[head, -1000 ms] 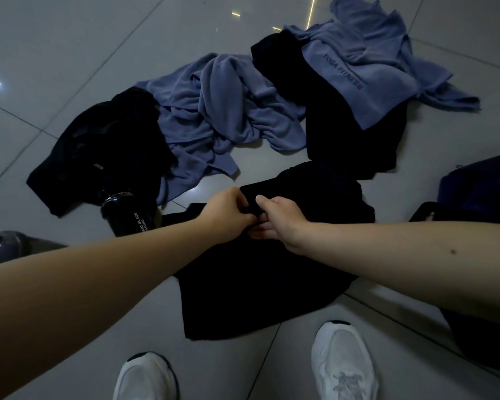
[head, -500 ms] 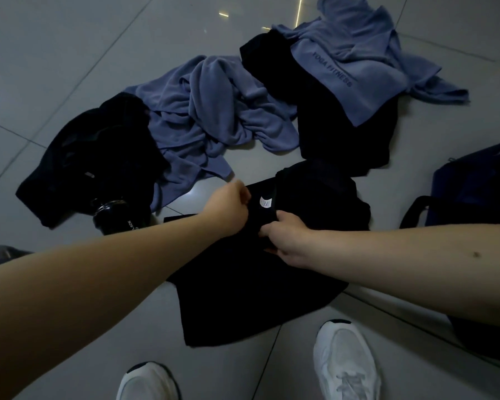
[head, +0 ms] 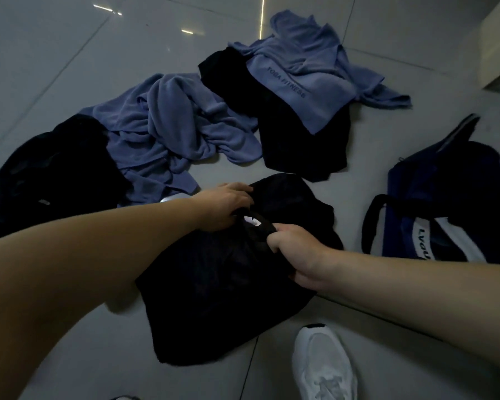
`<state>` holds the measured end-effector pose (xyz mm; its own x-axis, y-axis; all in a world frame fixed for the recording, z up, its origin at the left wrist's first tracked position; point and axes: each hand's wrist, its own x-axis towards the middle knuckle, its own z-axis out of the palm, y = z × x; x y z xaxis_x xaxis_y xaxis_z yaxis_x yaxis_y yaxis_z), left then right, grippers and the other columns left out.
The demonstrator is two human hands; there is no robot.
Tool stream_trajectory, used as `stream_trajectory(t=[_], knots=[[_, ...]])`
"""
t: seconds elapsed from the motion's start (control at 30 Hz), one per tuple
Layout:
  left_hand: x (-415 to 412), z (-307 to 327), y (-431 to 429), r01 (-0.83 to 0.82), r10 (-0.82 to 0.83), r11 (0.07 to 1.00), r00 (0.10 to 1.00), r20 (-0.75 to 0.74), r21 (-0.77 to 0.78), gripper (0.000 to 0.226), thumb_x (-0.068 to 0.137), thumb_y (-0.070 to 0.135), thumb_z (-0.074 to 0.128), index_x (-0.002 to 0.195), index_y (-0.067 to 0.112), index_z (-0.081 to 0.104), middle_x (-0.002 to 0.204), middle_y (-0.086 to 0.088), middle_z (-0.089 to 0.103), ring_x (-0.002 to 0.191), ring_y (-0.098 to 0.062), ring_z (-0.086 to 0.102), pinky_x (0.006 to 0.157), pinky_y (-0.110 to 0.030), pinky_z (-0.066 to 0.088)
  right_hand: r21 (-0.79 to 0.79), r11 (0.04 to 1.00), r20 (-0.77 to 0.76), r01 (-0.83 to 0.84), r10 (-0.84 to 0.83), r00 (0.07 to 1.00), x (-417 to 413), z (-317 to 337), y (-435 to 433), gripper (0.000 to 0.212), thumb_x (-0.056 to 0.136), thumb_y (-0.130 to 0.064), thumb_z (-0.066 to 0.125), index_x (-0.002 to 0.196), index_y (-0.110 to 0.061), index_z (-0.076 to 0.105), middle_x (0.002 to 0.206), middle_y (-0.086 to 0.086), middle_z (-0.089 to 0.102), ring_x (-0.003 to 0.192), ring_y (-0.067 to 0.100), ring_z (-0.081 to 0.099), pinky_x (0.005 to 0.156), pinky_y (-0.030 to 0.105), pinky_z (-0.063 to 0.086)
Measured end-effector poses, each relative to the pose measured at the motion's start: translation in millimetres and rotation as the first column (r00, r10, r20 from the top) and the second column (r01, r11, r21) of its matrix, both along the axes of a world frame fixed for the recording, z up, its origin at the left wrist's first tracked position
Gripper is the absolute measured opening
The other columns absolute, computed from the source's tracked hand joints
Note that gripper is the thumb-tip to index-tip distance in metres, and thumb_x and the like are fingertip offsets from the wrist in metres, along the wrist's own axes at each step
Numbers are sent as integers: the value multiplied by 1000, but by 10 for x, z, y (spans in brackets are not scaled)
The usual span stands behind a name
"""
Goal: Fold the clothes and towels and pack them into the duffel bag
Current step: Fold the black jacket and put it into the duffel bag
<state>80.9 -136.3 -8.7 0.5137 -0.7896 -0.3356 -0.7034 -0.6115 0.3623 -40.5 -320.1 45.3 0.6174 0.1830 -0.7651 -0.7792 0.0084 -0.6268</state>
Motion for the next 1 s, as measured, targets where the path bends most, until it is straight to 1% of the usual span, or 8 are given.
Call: stream_trajectory(t=[0.1, 0.2, 0.37, 0.5, 0.6, 0.73, 0.87, 1.0], knots=[[-45, 212, 40, -156, 157, 988, 987, -36, 12, 12, 91, 26, 58, 99, 20, 51, 92, -2, 54, 91, -25, 48, 75, -39, 42, 63, 996, -3, 68, -68, 998, -51, 136, -220, 2, 79, -14, 64, 77, -12, 63, 73, 9, 59, 64, 23, 60, 62, 34, 51], [-141, 558, 43, -244, 243, 970, 967, 77, 3, 15, 97, 27, 55, 97, 21, 42, 82, -6, 54, 72, -29, 52, 64, -46, 47, -3, 998, 157, -55, 55, 986, -50, 352, -470, 35, 79, -30, 82, 100, -7, 66, 93, 14, 69, 84, 28, 68, 81, 41, 56], [-327, 1337, 24, -210, 182, 976, 938, 296, 63, 20, 99, 31, 53, 113, 18, 48, 80, 1, 50, 69, -25, 50, 58, -36, 34, -523, 789, 257, -323, 507, 823, 95, 923, -836, 31, 75, -11, 85, 101, -14, 68, 96, 5, 72, 83, 17, 71, 65, 22, 54], [-498, 1978, 134, -43, -52, 969, 927, 371, 244, 36, 89, 57, 62, 109, 29, 53, 87, 7, 58, 80, -22, 60, 60, -31, 33, -794, 563, 261, -228, 655, 709, 230, 1447, -1033, 20, 76, -18, 84, 89, -15, 71, 89, 3, 70, 80, 16, 66, 65, 26, 52], [-625, 2297, 230, -133, 101, 990, 905, 412, 51, 25, 91, 48, 62, 104, 27, 66, 100, 3, 67, 92, -24, 64, 69, -32, 44, -841, 528, 324, -120, 669, 669, 260, 1840, -1098, 14, 78, -20, 84, 83, -16, 71, 85, 5, 70, 80, 22, 66, 72, 38, 53], [-815, 2806, 261, -366, 469, 862, 839, 276, -351, 25, 90, 32, 65, 93, 8, 64, 97, -12, 62, 93, -32, 61, 82, -41, 49, -818, 574, 449, 23, 614, 649, 143, 2358, -1099, 17, 82, -14, 80, 74, -18, 65, 73, 1, 59, 71, 19, 54, 57, 26, 40], [-932, 3303, 312, -483, 641, 708, 746, 182, -515, 16, 94, 18, 65, 82, 17, 55, 85, -11, 63, 84, -31, 61, 75, -39, 48, -769, 617, 557, 167, 520, 648, 13, 2732, -1142, 12, 86, -6, 74, 91, -16, 68, 79, 2, 62, 75, 19, 58, 58, 20, 40], [-1119, 3701, 415, -443, 634, 698, 747, 199, -562, 9, 96, 27, 64, 89, 24, 58, 86, -6, 64, 82, -29, 62, 76, -40, 52, -738, 605, 629, 298, 458, 628, -25, 3062, -1204, 21, 89, 0, 62, 98, -17, 72, 92, 7, 69, 87, 24, 62, 74, 28, 48]])
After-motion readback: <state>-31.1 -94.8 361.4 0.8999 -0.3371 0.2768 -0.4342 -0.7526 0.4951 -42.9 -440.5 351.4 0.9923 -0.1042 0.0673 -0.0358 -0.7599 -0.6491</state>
